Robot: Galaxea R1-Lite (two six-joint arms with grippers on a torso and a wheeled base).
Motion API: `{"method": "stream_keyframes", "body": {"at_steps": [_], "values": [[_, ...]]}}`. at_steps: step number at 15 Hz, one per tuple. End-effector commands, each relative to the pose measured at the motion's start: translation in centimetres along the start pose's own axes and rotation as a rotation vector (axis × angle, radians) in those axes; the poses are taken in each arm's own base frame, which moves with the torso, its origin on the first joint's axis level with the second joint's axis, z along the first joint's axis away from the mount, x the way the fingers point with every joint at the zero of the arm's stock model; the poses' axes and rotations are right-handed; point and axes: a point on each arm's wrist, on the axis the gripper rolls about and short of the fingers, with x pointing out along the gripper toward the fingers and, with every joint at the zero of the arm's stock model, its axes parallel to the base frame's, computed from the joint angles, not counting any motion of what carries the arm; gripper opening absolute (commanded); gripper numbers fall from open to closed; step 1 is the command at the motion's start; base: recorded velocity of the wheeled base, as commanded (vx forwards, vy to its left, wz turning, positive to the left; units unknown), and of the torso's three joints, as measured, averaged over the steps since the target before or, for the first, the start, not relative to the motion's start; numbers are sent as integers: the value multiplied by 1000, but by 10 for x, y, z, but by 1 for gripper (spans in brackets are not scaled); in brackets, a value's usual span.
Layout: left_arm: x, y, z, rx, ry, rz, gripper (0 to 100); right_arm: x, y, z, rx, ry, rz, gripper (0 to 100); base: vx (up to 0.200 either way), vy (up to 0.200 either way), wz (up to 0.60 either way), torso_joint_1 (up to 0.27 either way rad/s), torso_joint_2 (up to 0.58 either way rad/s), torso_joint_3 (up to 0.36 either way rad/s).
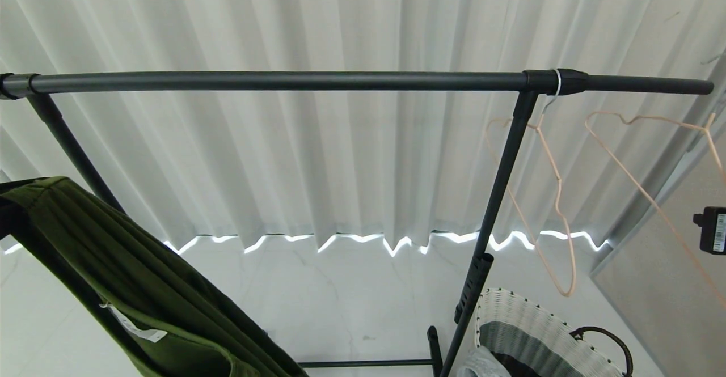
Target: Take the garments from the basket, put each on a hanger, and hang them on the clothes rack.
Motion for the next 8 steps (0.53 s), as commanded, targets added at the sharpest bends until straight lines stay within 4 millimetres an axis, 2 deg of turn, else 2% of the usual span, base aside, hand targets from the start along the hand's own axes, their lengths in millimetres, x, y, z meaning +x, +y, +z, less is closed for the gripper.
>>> {"method": "stream_keyframes", "body": {"at_steps": [1,5,8], "values": [[0,0,0,0,0,1,0,-33,-5,-11,-6,-43,12,0,-200,0,0,17,7,2],[0,0,0,1,1,0,0,-59,-11,-35,-58,-34,18,0,-200,0,0,-5,1,2],[1,-1,-2,4,8,-2,0,-68,-11,-43,-97,-35,31,0,-200,0,0,2,-2,4]]}}
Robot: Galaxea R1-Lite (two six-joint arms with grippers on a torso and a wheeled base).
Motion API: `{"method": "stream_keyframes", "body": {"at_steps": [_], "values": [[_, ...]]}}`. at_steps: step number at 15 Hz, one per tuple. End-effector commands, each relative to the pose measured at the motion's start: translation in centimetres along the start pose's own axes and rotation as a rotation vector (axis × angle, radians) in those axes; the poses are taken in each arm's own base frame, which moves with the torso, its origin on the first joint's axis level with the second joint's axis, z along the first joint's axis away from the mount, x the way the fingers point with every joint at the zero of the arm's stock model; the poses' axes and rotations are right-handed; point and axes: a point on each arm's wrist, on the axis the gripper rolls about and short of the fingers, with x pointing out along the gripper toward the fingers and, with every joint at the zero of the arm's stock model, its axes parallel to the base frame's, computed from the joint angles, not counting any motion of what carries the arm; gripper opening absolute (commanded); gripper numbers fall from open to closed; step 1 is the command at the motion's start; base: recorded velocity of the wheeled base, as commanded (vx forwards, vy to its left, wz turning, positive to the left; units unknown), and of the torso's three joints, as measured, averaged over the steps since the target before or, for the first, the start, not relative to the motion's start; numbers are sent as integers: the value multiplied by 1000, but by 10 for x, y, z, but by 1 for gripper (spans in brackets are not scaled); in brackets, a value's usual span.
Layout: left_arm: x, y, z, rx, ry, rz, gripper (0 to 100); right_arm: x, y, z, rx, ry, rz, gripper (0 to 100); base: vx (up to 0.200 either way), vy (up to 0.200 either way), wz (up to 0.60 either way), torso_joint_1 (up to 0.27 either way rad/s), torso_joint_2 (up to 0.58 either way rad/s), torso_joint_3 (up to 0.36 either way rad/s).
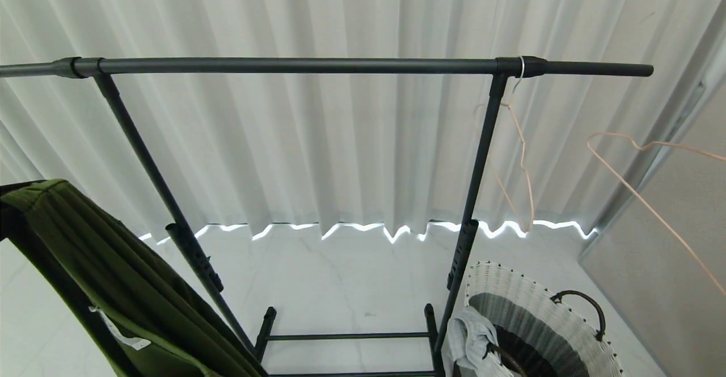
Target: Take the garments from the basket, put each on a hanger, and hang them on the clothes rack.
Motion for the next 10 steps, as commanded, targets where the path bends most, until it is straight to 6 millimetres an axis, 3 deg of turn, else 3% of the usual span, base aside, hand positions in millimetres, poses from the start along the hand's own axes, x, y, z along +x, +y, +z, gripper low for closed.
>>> {"method": "stream_keyframes", "body": {"at_steps": [1,10], "values": [[1,-1,-1,3,7,-3,0,-11,0,-3,-7,-32,19,0,-200,0,0,7,12,2],[0,-4,-10,14,30,8,0,-14,2,-1,-27,-56,44,0,0,0,0,0,0,0]]}}
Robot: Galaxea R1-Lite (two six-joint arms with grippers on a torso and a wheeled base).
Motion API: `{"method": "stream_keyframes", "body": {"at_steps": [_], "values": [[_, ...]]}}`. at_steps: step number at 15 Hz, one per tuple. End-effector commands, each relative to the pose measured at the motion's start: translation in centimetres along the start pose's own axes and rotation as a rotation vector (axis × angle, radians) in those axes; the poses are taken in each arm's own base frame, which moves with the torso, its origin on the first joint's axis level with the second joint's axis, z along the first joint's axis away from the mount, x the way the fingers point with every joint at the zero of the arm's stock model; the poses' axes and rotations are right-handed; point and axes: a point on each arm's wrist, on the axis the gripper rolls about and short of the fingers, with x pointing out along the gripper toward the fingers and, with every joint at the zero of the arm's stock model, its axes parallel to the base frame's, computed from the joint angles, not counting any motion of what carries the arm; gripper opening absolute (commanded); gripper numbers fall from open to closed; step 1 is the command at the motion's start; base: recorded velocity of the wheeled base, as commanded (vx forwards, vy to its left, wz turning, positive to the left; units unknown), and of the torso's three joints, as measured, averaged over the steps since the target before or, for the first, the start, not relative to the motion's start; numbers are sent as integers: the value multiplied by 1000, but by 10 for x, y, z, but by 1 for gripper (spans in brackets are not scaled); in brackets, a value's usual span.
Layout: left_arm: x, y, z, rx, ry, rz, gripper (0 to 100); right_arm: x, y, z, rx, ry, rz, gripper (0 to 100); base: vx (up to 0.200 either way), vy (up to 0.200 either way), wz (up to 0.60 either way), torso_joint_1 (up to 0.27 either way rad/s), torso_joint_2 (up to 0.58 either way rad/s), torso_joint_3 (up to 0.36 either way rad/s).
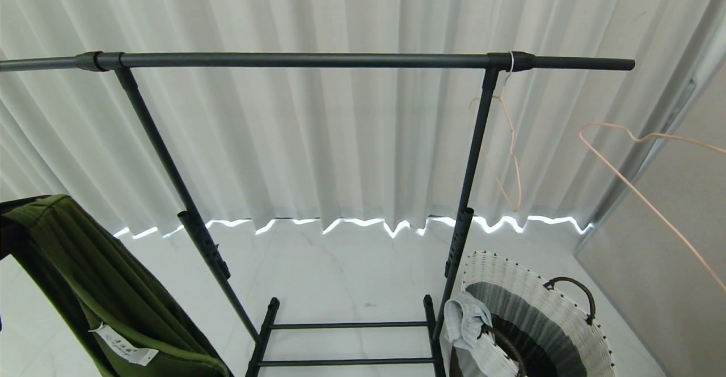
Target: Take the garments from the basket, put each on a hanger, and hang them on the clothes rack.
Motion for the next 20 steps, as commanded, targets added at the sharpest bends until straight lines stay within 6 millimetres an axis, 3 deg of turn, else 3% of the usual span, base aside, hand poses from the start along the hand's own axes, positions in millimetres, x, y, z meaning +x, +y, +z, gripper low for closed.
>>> {"method": "stream_keyframes", "body": {"at_steps": [1,9,15,20], "values": [[-1,0,-1,0,3,9,0,0,0,1,-1,-4,2,0,0,200,0,7,2,2],[-1,0,-1,-1,3,11,0,-7,-1,2,6,-38,13,0,0,200,0,4,2,4],[0,-1,-3,1,9,7,0,-17,2,7,0,-96,157,0,0,200,0,2,4,5],[0,-1,-2,4,9,4,0,-9,20,8,-119,-66,328,0,0,0,0,0,0,0]]}}
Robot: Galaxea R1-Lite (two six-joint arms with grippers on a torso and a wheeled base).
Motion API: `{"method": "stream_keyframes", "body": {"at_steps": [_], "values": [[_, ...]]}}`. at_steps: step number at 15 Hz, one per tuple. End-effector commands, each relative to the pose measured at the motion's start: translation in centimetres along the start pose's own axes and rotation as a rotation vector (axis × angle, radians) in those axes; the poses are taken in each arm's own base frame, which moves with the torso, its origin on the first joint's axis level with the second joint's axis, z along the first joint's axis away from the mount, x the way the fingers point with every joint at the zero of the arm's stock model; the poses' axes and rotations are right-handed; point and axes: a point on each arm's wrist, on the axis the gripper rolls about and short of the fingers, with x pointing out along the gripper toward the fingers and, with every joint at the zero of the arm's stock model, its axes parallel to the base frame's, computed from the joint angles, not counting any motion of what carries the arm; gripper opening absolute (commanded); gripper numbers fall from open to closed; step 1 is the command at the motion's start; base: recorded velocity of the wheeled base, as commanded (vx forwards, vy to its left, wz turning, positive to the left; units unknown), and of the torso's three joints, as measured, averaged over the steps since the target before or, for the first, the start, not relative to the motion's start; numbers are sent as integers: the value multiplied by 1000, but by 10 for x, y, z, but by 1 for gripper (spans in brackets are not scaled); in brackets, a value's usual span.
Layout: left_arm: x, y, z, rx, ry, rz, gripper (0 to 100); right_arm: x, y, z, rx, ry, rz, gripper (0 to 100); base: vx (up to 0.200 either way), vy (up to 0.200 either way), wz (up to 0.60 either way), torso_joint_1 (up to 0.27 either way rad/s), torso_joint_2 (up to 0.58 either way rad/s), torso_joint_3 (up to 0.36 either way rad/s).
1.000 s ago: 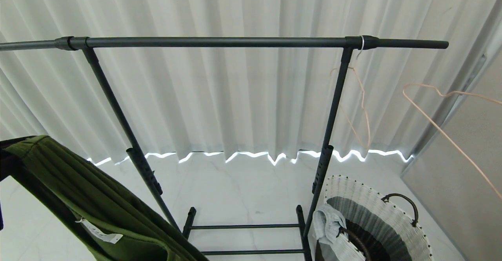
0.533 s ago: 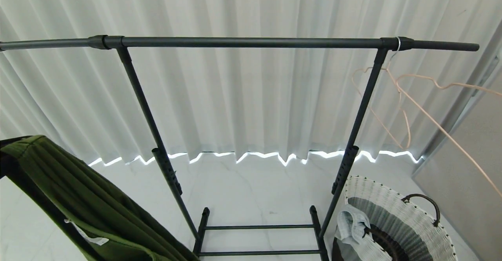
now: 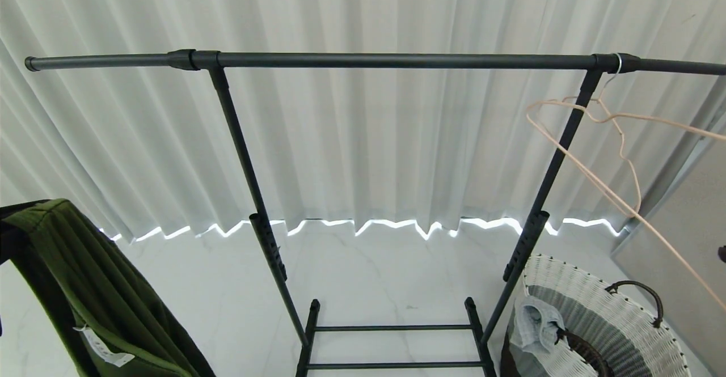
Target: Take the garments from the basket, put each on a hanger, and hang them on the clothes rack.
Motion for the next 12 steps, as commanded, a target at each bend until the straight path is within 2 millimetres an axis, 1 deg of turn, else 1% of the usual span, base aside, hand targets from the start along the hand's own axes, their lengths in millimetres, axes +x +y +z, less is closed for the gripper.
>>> {"method": "stream_keyframes", "body": {"at_steps": [1,4,6,9,11,12], "values": [[1,-1,0,3,4,-1,0,16,10,4,-64,42,98,0,0,0,0,0,0,0],[10,-4,3,16,27,-10,0,37,32,10,-123,40,245,0,0,0,0,0,0,0],[16,-5,9,18,37,-9,0,46,44,11,-141,38,305,0,0,0,0,0,0,0],[31,-8,22,27,62,4,0,41,58,9,-173,39,407,0,0,0,0,0,0,0],[50,-9,45,15,68,25,0,36,68,11,-164,30,480,0,0,0,0,0,0,0],[56,-10,51,8,67,27,0,34,70,11,-155,30,500,0,0,0,0,0,0,0]]}}
